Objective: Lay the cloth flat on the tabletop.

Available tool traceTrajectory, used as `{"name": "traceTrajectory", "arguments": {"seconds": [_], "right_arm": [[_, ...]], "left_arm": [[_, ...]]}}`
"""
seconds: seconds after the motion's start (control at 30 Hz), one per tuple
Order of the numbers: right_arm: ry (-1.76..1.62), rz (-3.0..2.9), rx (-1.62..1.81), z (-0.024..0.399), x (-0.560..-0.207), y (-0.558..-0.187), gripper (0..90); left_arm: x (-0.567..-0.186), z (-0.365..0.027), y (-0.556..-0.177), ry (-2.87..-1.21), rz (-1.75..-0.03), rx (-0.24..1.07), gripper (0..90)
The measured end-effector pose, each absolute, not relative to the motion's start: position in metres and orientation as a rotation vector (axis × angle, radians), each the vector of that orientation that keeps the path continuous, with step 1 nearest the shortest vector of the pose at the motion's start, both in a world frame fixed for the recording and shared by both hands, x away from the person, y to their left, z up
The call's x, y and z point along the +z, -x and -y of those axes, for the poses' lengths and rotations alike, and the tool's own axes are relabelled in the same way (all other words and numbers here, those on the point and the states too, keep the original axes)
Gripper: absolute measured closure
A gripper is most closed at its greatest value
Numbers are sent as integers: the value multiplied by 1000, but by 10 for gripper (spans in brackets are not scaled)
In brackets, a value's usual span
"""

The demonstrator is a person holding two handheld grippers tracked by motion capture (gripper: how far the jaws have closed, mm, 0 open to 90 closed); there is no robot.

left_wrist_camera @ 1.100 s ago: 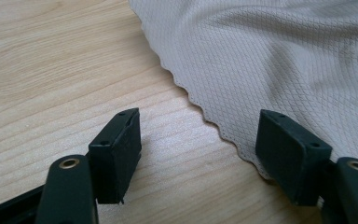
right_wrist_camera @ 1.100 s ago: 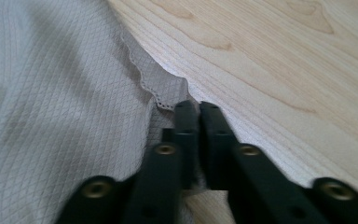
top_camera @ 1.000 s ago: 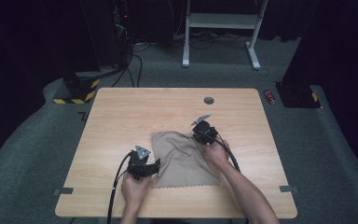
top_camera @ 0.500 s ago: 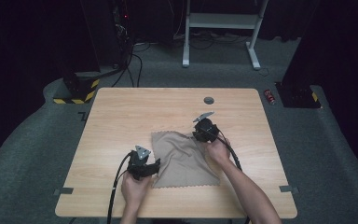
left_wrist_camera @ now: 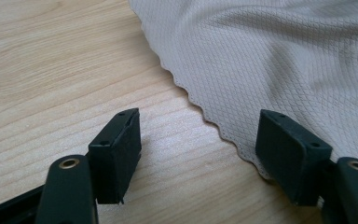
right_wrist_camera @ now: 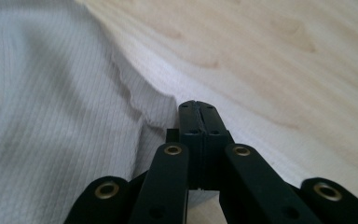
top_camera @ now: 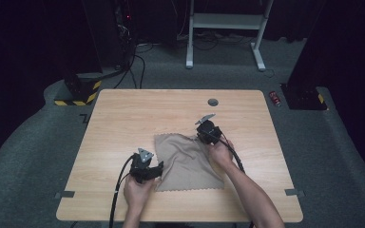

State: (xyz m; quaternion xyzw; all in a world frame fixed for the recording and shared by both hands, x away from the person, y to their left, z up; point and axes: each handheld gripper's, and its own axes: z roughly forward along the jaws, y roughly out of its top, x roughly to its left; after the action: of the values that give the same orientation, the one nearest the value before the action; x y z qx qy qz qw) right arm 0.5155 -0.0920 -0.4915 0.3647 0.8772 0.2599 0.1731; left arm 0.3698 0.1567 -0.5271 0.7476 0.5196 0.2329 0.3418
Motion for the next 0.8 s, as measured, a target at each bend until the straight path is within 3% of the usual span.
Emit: {"name": "traceTrajectory", "arguments": {"seconds": [0.17,0.4,0.5,0.63,0.8], "right_arm": [[-1030,-2479,786,92,-485,-512,882],[-988,-2515,787,83,-493,-506,721],[-989,-2507,740,77,-498,-507,738],[-999,-2499,675,76,-502,-512,880],[-1020,-2478,716,79,-497,-517,897]], "left_arm": [[-527,-157,-370,-1944,-1351,606,313],[-527,-157,-370,-1944,-1351,606,313],[-527,-157,-370,-1944,-1351,606,313],[-527,-157,-370,-1944,-1351,606,313],[-527,-157,-370,-1944,-1351,606,313]]}}
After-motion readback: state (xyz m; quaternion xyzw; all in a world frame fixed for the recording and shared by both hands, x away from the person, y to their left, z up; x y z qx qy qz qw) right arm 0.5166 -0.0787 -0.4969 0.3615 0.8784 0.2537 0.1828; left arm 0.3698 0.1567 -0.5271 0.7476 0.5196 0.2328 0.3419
